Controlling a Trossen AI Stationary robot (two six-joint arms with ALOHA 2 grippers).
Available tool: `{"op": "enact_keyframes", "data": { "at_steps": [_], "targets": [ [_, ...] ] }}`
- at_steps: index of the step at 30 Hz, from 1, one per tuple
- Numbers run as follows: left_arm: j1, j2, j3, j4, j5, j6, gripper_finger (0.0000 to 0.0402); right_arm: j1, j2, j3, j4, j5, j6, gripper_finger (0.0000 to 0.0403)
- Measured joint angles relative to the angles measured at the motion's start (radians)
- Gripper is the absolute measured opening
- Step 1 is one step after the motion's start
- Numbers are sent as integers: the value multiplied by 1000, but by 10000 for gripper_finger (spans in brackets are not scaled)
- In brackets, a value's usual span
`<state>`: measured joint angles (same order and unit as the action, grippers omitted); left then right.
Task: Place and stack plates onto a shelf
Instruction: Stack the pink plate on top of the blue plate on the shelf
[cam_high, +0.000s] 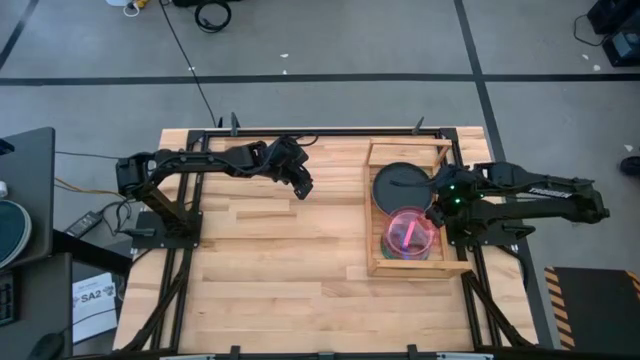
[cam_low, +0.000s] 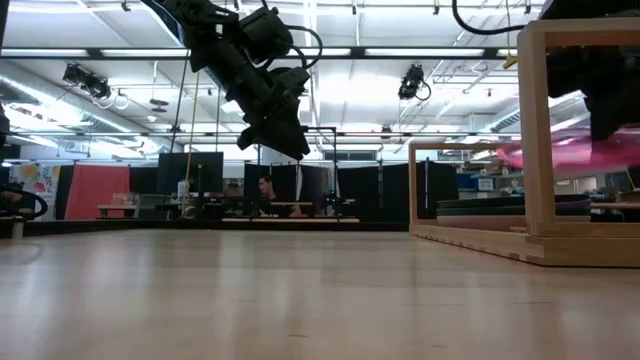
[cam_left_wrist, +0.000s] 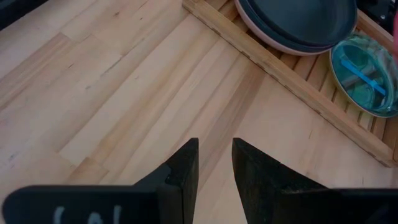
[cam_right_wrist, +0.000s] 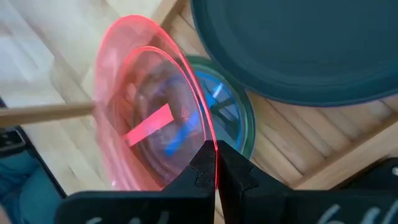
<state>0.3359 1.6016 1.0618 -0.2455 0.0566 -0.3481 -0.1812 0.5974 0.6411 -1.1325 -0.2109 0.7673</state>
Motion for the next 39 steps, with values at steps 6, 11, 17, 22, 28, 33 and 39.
{"op": "enact_keyframes", "data": {
  "at_steps": [6, 11, 17, 22, 28, 33, 39],
  "targets": [
    [0, 0, 0, 0, 0, 0, 103, 66, 104, 0, 3, 1, 0, 8],
    [0, 0, 0, 0, 0, 1, 103, 111, 189, 0, 5, 29, 0, 8],
    [0, 0, 0, 0, 0, 1, 103, 140, 254, 0, 47, 36, -1, 8],
    [0, 0, 0, 0, 0, 0, 103, 152, 278, 0, 62, 35, 0, 9],
    [0, 0, 0, 0, 0, 0, 103, 155, 287, 0, 62, 35, 0, 14],
    [0, 0, 0, 0, 0, 0, 103, 155, 287, 0, 62, 35, 0, 26],
    [0, 0, 0, 0, 0, 1, 103, 155, 287, 0, 63, 34, 0, 37]
  ]
}}
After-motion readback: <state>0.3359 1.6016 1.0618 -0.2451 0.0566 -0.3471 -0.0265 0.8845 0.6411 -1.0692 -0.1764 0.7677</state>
